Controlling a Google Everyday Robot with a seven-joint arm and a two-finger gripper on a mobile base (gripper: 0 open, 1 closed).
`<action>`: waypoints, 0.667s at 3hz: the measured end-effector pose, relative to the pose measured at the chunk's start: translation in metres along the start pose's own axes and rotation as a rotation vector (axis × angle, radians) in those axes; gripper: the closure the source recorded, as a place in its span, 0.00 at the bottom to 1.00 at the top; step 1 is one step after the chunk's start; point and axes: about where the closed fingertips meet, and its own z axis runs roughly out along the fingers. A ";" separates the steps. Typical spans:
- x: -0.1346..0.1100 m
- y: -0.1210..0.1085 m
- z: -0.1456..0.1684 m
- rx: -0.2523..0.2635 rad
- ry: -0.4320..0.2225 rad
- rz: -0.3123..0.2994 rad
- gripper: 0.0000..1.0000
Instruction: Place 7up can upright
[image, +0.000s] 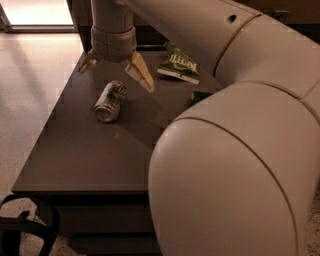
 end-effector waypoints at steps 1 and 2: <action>0.004 -0.001 0.009 -0.045 -0.009 -0.075 0.00; 0.007 -0.002 0.017 -0.072 -0.017 -0.133 0.00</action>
Offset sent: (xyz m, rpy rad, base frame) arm -0.0113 -0.0009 -0.0261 0.0811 -0.0645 0.1938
